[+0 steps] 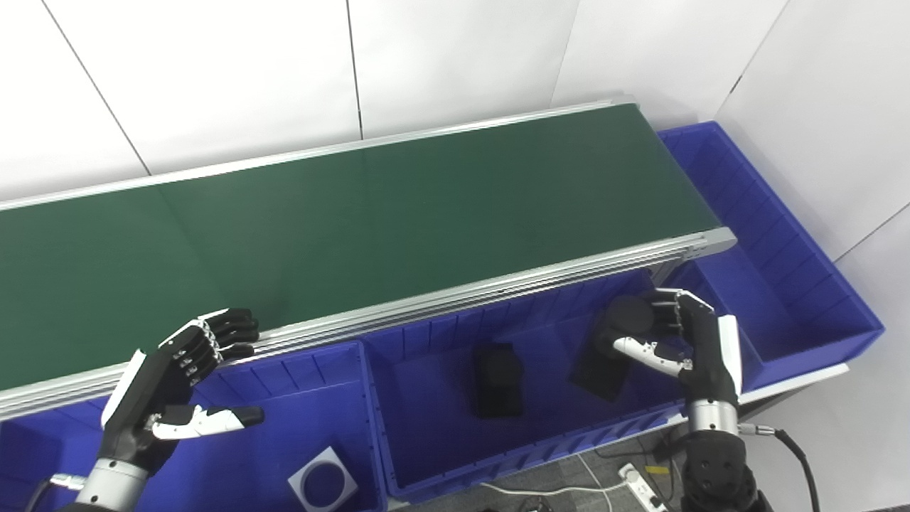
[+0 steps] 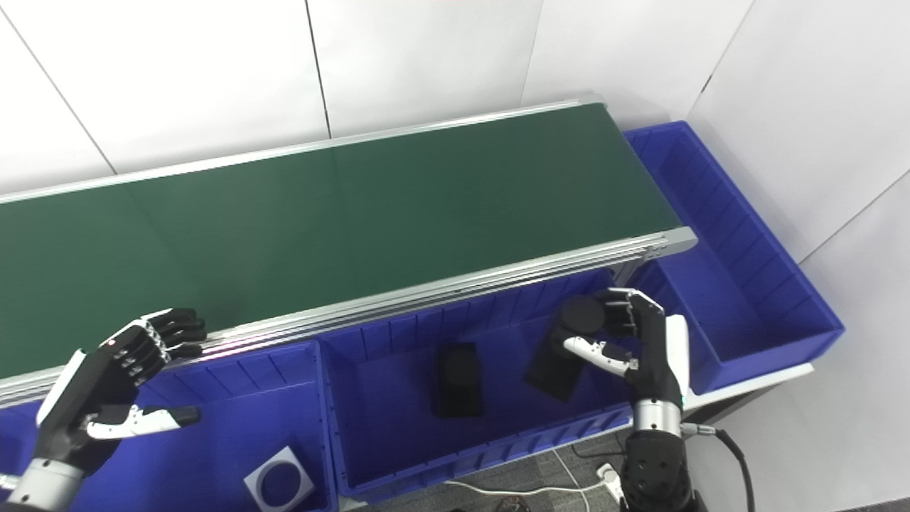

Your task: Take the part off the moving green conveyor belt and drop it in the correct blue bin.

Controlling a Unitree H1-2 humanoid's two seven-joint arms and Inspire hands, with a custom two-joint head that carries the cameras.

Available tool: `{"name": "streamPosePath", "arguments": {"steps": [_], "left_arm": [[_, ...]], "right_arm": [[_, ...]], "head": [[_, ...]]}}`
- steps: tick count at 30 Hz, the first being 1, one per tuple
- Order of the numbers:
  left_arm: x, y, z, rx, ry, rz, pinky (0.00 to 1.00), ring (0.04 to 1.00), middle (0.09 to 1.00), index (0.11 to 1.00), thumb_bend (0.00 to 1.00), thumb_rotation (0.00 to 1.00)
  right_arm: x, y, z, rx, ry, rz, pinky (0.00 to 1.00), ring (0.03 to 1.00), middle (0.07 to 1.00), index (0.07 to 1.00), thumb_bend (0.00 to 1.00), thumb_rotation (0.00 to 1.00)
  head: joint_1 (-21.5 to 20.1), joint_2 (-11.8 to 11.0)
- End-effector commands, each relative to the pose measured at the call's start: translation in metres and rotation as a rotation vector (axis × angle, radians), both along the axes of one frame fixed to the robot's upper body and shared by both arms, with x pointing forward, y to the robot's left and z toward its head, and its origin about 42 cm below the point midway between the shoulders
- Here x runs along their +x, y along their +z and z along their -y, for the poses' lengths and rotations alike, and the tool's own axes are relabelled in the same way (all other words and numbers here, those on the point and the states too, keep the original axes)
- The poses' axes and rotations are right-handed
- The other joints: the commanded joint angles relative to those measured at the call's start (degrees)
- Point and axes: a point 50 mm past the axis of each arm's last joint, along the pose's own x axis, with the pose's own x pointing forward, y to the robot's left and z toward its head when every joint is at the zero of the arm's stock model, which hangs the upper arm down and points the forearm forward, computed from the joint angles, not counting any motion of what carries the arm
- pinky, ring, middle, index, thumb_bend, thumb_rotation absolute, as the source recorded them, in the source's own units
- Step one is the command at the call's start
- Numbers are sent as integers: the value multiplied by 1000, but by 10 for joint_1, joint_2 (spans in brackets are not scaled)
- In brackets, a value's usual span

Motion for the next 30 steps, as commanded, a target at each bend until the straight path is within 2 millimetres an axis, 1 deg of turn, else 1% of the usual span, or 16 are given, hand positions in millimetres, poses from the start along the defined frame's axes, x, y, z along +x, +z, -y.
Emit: {"name": "streamPosePath", "arguments": {"steps": [1, 6, 10, 15, 18, 19, 20, 21, 23, 24, 25, 26, 27, 28, 29, 30], "left_arm": [[5, 12, 1, -6, -15, 60, 709, 743, 753, 742, 948, 0], [5, 10, 2, -16, -16, 63, 708, 742, 750, 739, 950, 0], [4, 11, 3, -15, -16, 64, 708, 744, 753, 741, 948, 0], [4, 10, 3, -12, -16, 67, 706, 744, 751, 742, 949, 0], [3, 10, 4, -8, -16, 69, 702, 741, 748, 740, 949, 0], [3, 10, 5, -7, -14, 68, 699, 737, 745, 740, 954, 0], [3, 9, 7, -7, -13, 66, 698, 737, 745, 739, 955, 0], [3, 9, 8, -8, -13, 65, 698, 735, 743, 738, 958, 0], [2, 9, 12, -1, -15, 70, 702, 739, 743, 741, 960, 0], [2, 9, 15, 2, -19, 79, 699, 738, 742, 742, 959, 0], [2, 9, 18, 1, -23, 89, 698, 738, 742, 746, 951, 0], [2, 10, 21, 1, -26, 96, 697, 738, 743, 747, 948, 0], [2, 10, 25, -2, -29, 102, 698, 740, 745, 749, 944, 0], [1, 11, 28, -4, -31, 106, 702, 743, 749, 751, 937, 0], [2, 12, 33, -16, -37, 110, 703, 743, 749, 752, 936, 0], [2, 12, 37, -25, -41, 113, 713, 749, 756, 752, 921, 0]], "right_arm": [[2, 16, 1, -15, 55, 95, 756, 829, 861, 833, 1000, 191], [3, 17, -1, 12, 105, 127, 780, 854, 899, 862, 1000, 189], [8, 23, -6, 17, 144, 151, 793, 856, 889, 871, 1000, 206], [12, 33, -14, 11, 199, 186, 821, 874, 928, 888, 1000, 248], [18, 46, -26, 25, 242, 232, 819, 880, 939, 882, 1000, 242], [22, 53, -34, 33, 271, 259, 779, 846, 911, 861, 1000, 250], [26, 58, -41, 48, 299, 284, 771, 838, 906, 858, 1000, 251], [29, 63, -48, 72, 325, 305, 730, 799, 878, 850, 1000, 247], [36, 71, -63, 114, 381, 332, 667, 742, 838, 839, 1000, 237], [40, 76, -73, 134, 418, 346, 648, 723, 831, 833, 1000, 252], [43, 80, -81, 147, 452, 360, 627, 714, 833, 832, 1000, 262], [46, 83, -88, 160, 483, 374, 615, 711, 836, 833, 1000, 263], [48, 85, -94, 169, 510, 382, 605, 708, 837, 834, 1000, 264], [50, 87, -97, 174, 526, 385, 599, 705, 837, 836, 1000, 269], [53, 88, -103, 182, 561, 389, 599, 705, 837, 836, 1000, 269], [54, 89, -106, 186, 584, 390, 610, 709, 832, 839, 1000, 283]], "head": [[0, 0], [3, -1], [6, -1], [13, -1], [33, 1], [36, 1], [51, 2], [51, 2], [90, 8], [95, 8], [118, 11], [124, 11], [150, 16], [155, 17], [185, 23], [195, 24]]}}
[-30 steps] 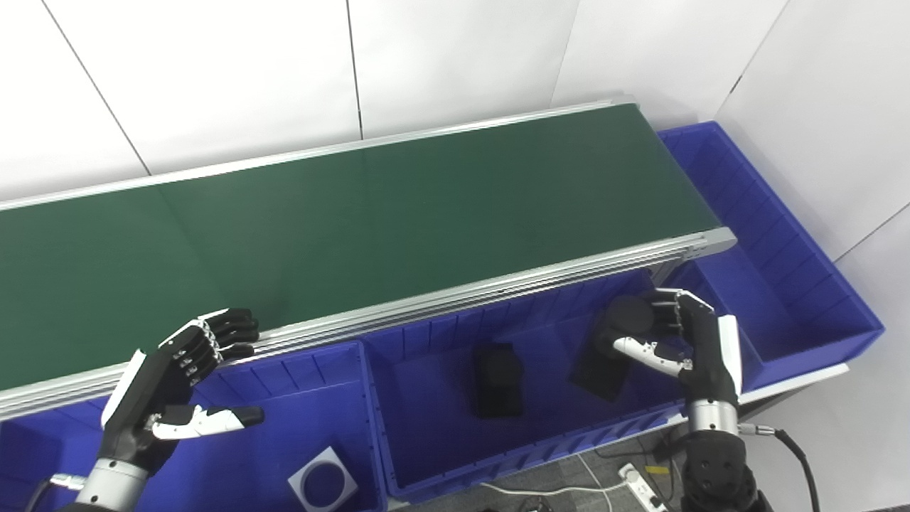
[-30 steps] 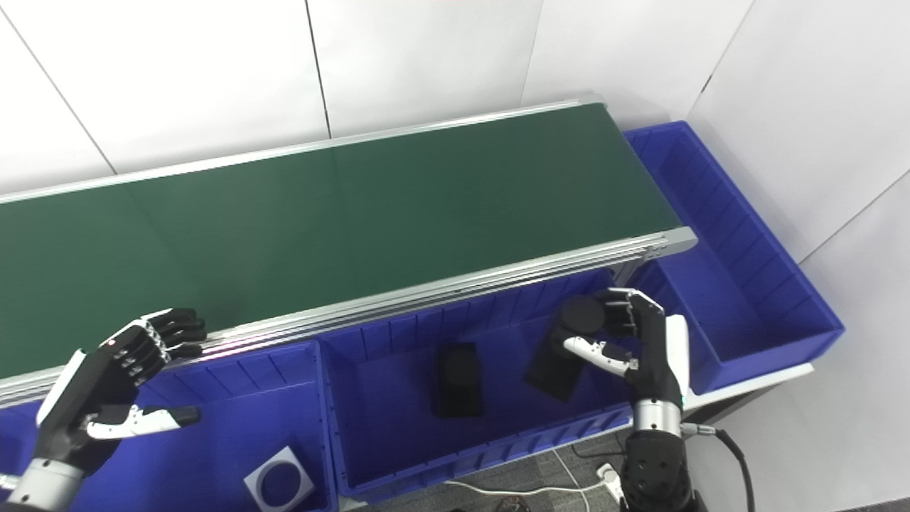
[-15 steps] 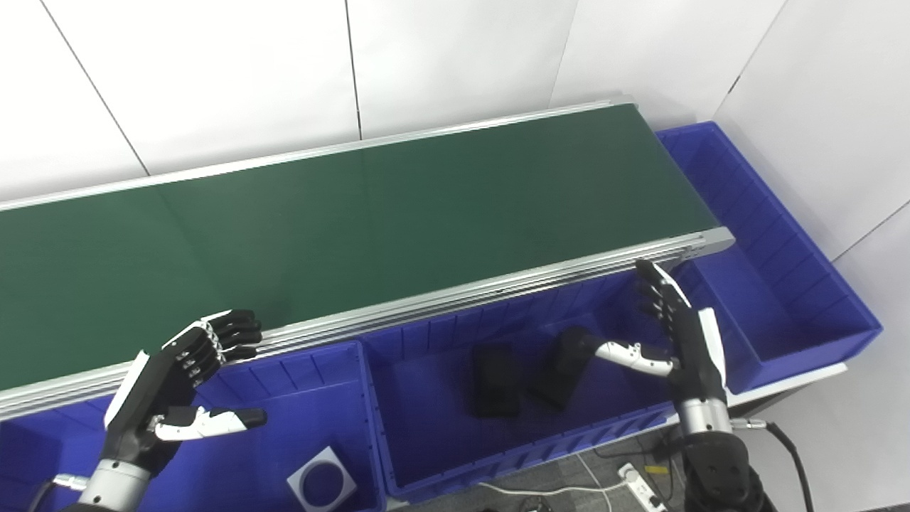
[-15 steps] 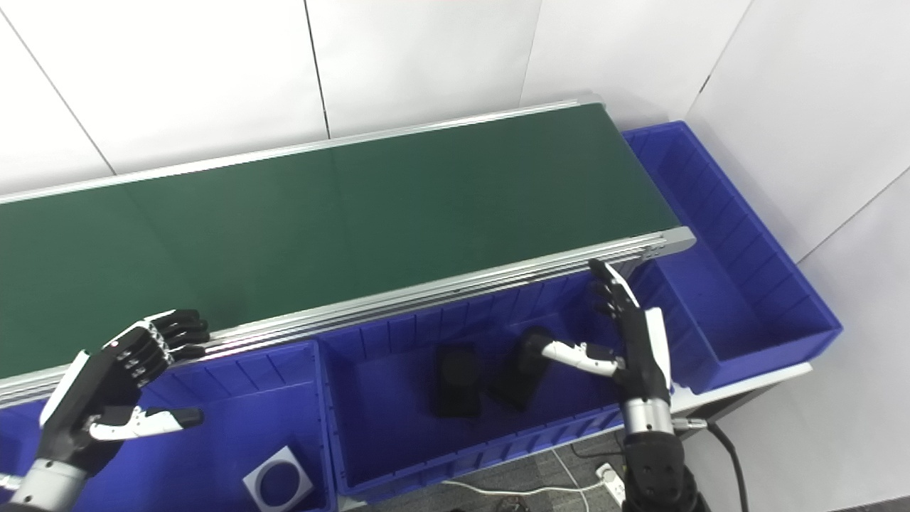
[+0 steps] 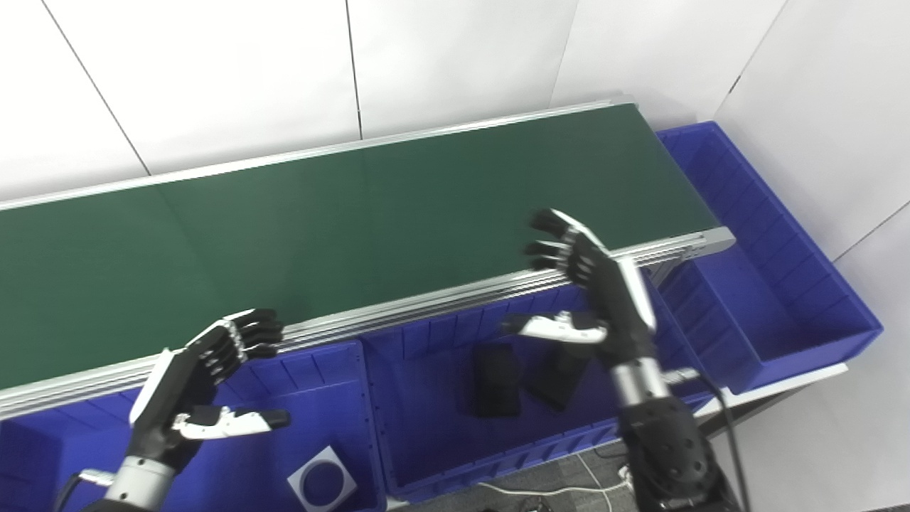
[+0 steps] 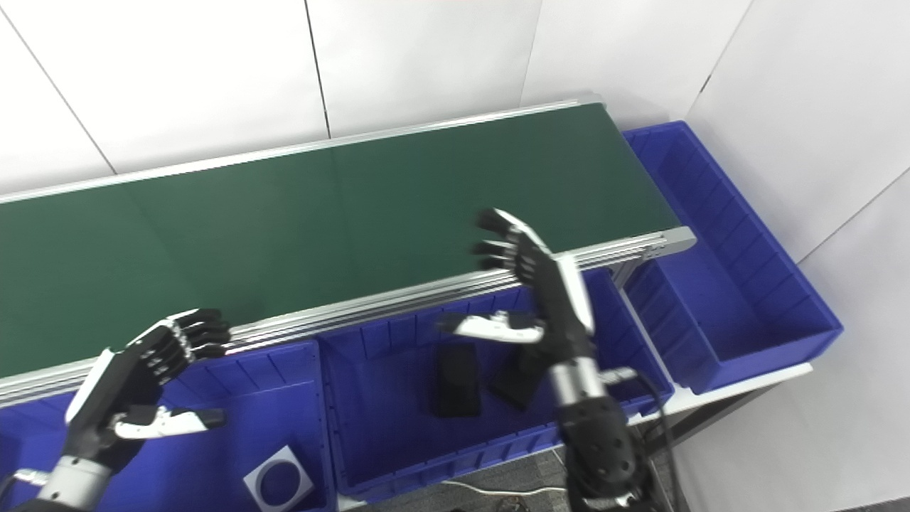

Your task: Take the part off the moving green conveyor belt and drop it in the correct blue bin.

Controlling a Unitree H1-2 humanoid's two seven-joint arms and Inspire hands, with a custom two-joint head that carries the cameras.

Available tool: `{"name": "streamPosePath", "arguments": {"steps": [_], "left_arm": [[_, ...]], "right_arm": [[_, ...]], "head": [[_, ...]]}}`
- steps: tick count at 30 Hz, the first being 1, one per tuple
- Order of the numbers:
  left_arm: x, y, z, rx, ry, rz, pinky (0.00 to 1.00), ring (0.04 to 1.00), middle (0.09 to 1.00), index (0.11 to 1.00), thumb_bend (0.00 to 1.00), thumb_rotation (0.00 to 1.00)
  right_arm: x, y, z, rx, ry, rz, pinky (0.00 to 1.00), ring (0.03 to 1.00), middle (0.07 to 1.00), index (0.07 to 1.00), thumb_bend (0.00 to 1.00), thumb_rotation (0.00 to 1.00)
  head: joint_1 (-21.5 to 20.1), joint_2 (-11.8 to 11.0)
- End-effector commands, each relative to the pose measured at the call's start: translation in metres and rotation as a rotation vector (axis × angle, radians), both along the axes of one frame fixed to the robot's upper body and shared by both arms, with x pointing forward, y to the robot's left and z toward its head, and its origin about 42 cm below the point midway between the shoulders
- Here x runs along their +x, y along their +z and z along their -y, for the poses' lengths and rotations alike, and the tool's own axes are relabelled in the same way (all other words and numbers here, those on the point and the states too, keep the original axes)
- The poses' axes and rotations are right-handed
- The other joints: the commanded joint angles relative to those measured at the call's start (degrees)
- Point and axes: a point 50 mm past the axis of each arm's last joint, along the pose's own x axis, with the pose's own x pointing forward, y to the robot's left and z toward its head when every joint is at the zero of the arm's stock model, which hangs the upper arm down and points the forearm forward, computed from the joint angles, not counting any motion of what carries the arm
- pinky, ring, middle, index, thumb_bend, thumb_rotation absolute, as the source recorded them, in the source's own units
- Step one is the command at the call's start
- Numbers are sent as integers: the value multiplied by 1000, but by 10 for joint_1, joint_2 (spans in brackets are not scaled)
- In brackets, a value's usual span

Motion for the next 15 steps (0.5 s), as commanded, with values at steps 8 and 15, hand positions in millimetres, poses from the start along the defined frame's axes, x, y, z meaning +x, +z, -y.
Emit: {"name": "streamPosePath", "arguments": {"steps": [8, 15], "left_arm": [[2, 14, 29, -6, 6, 84, 702, 744, 760, 753, 907, 0], [-3, -1, 45, 13, 13, 74, 718, 762, 770, 762, 911, 0]], "right_arm": [[4, -2, -14, -5, 149, 29, 636, 728, 856, 833, 1000, 291], [5, -31, -27, -84, 175, -20, 610, 718, 841, 797, 999, 267]], "head": [[100, 2], [201, -16]]}}
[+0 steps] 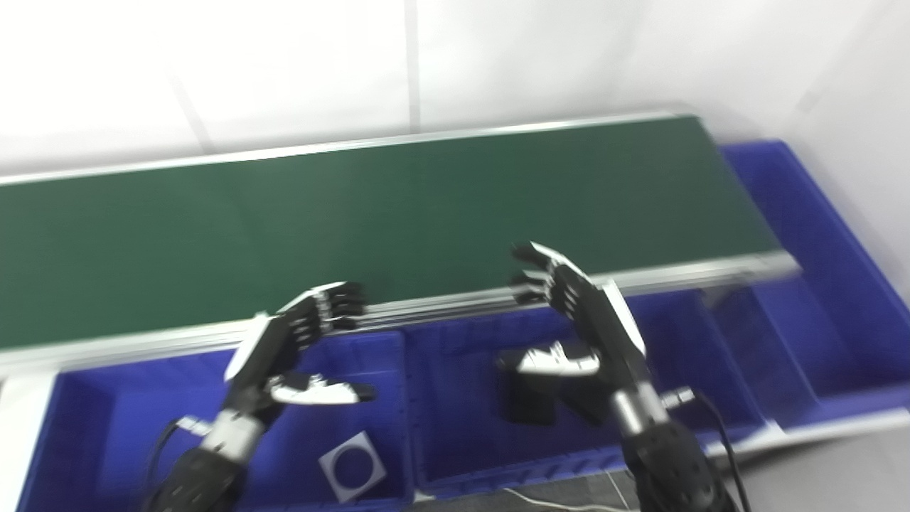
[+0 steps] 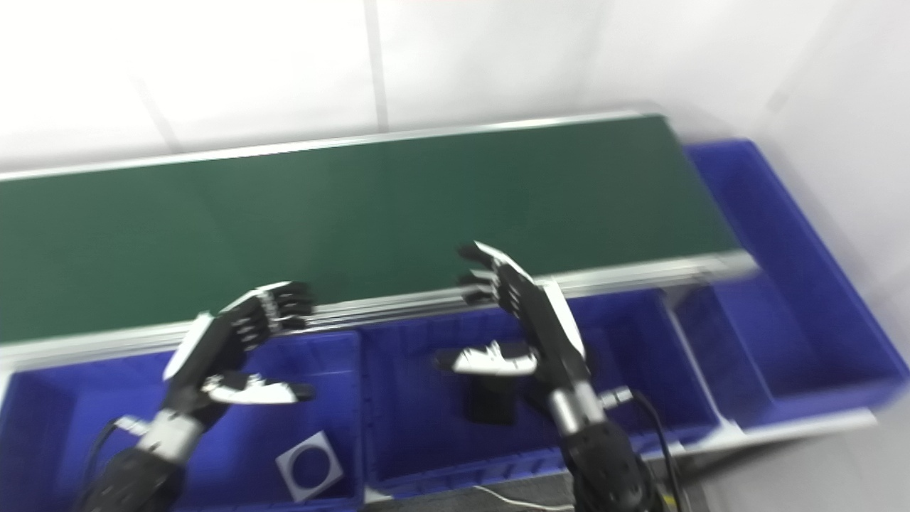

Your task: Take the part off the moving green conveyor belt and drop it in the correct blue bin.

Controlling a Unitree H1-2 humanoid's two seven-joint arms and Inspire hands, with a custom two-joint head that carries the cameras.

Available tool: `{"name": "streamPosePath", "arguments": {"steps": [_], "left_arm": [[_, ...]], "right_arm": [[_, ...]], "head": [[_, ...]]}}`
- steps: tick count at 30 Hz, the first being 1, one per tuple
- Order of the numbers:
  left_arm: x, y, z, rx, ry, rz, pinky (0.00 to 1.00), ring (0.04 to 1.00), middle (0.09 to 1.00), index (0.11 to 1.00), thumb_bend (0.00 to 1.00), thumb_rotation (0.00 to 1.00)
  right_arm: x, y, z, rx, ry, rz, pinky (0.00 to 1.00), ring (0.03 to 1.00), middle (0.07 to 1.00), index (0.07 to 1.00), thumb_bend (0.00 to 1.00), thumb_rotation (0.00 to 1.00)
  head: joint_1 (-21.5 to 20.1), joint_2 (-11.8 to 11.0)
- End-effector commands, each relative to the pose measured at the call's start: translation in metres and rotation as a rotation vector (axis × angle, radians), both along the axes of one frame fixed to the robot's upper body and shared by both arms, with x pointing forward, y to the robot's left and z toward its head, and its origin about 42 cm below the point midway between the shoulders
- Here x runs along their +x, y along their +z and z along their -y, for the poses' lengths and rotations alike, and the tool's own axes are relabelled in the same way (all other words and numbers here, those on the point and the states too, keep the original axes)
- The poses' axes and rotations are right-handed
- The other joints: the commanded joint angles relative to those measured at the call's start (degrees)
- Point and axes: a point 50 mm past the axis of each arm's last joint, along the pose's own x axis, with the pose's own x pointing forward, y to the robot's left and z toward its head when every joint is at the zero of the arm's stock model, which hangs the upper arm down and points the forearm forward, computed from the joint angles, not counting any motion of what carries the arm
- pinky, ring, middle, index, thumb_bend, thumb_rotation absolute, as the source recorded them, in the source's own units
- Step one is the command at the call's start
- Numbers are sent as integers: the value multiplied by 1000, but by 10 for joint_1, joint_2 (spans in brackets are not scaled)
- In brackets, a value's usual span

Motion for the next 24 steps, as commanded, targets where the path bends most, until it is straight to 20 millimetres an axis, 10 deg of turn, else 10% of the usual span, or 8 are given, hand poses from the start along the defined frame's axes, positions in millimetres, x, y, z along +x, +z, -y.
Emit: {"name": "streamPosePath", "arguments": {"steps": [1, 12, 24], "left_arm": [[2, 6, 7, -12, 7, 66, 722, 764, 770, 762, 912, 0], [0, -2, 23, -17, 20, 62, 731, 760, 764, 747, 944, 13], [-2, -5, 20, -17, 20, 73, 723, 752, 757, 737, 946, 0]], "right_arm": [[5, 9, -5, -22, 15, 97, 598, 712, 835, 790, 985, 254], [7, -10, -5, -60, 31, 29, 587, 687, 800, 741, 844, 107], [6, -29, -20, -38, 31, -13, 575, 680, 793, 741, 856, 162]], "head": [[26, 0], [90, 5], [58, -16]]}}
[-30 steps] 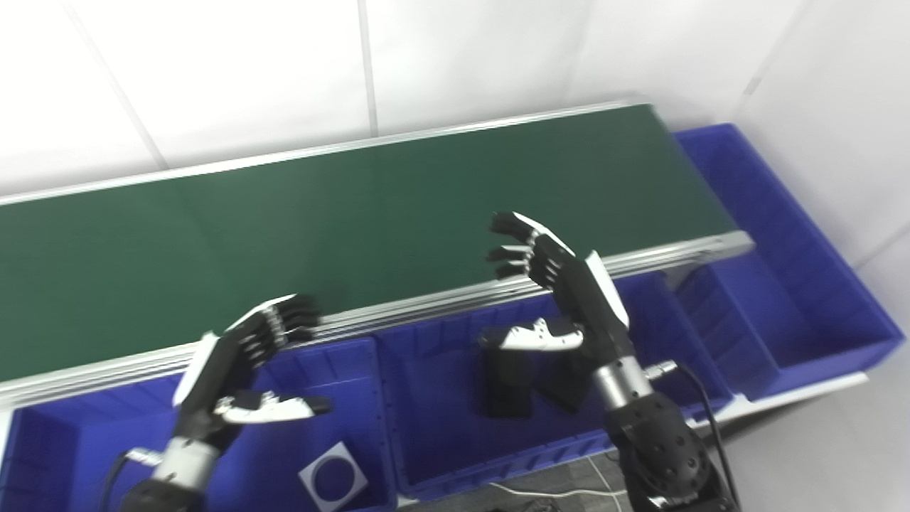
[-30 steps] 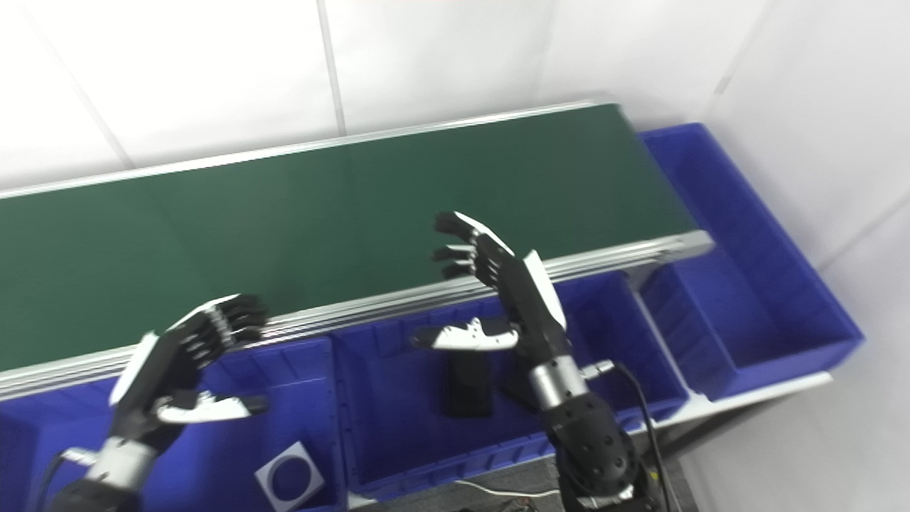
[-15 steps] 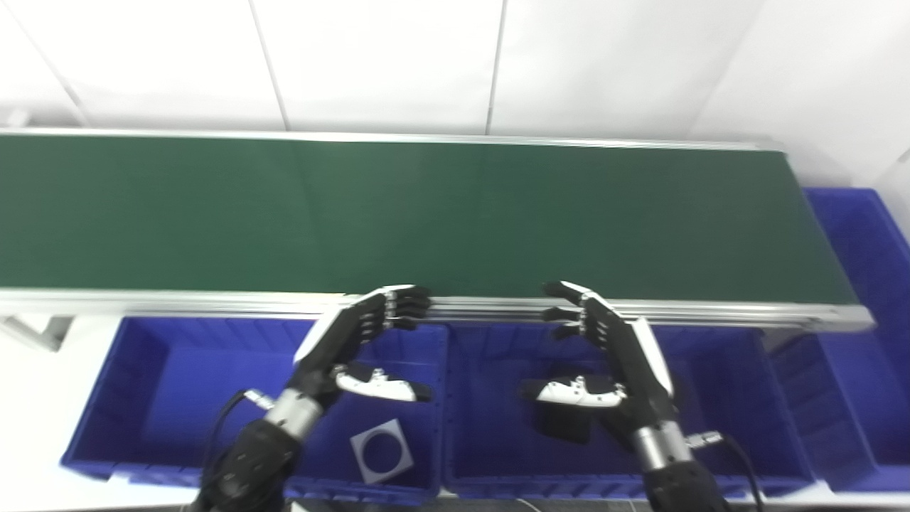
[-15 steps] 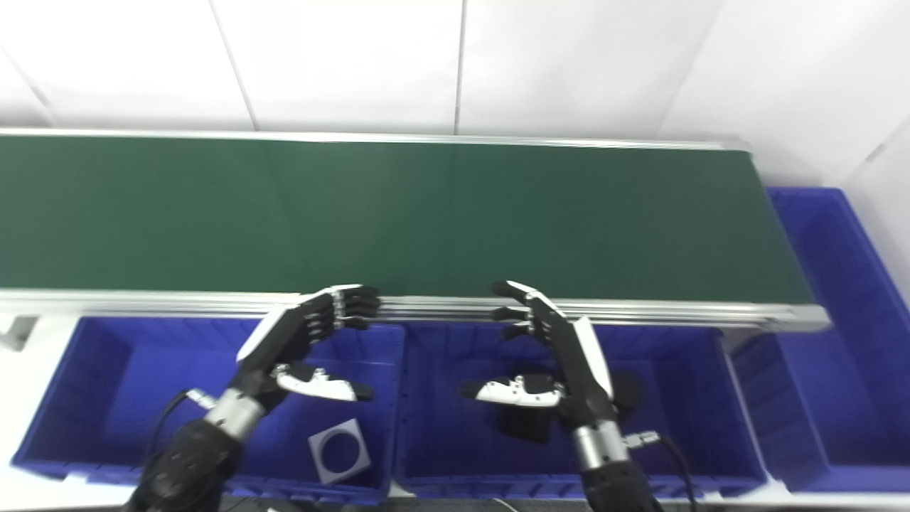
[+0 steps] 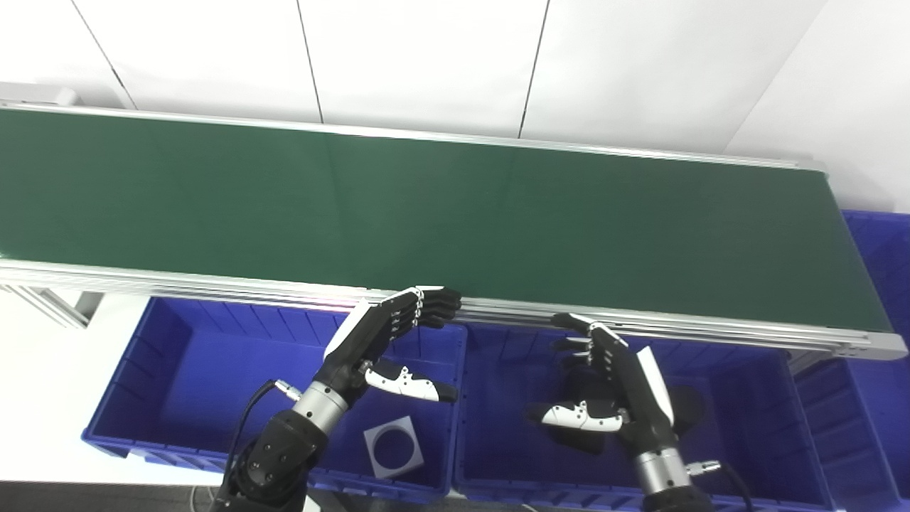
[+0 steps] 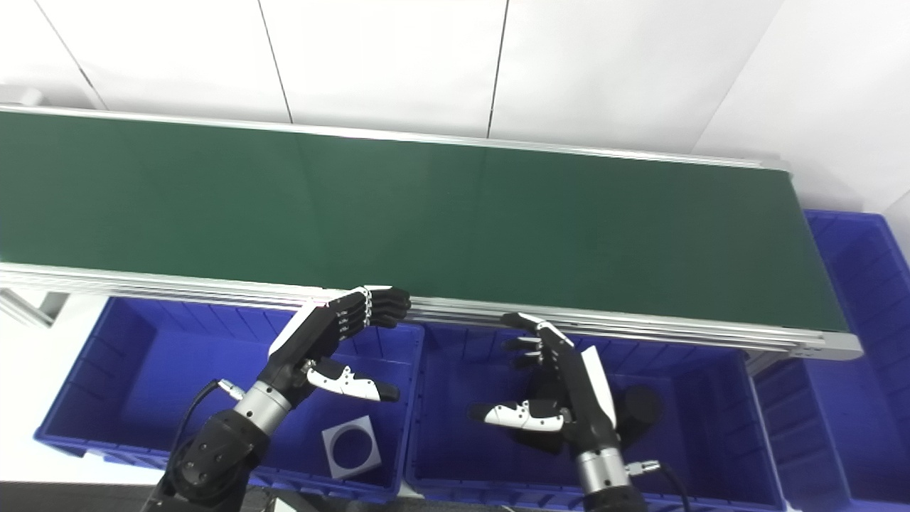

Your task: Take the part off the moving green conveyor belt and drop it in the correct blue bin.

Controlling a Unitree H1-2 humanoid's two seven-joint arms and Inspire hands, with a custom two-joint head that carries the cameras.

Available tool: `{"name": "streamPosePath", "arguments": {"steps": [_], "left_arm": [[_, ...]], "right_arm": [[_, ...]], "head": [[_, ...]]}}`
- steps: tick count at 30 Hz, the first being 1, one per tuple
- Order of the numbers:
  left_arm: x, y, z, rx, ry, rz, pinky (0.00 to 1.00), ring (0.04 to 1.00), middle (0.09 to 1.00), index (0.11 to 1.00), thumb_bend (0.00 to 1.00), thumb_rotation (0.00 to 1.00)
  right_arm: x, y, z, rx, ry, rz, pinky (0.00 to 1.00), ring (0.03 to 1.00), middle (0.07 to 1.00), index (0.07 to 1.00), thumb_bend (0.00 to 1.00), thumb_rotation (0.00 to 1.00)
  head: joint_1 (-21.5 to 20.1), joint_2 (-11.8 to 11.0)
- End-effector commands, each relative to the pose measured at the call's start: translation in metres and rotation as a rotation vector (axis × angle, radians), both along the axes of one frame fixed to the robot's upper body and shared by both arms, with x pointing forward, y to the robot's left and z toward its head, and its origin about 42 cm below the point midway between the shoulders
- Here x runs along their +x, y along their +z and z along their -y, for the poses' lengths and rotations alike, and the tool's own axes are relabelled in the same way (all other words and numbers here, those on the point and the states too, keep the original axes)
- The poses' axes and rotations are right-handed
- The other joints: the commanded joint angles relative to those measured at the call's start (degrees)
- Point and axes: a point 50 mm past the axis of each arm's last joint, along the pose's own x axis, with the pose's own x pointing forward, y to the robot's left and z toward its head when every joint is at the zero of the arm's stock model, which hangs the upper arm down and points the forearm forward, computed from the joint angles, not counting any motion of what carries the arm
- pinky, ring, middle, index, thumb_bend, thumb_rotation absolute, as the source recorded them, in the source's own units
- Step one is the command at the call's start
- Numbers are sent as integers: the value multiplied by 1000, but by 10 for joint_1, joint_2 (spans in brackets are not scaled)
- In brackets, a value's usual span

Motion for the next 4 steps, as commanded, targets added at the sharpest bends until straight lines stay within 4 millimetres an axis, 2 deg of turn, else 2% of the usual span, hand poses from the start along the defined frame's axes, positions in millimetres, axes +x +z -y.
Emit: {"name": "streamPosePath", "arguments": {"steps": [1, 4], "left_arm": [[3, 8, -2, -11, 2, 65, 722, 753, 756, 736, 945, 0], [2, 7, -4, -12, 0, 62, 725, 756, 757, 736, 944, 0]], "right_arm": [[7, 10, -9, 18, 13, 89, 572, 679, 794, 742, 858, 159], [8, 10, -15, 19, 12, 91, 576, 685, 796, 746, 862, 165]], "head": [[-1, -1], [-8, -5]]}}
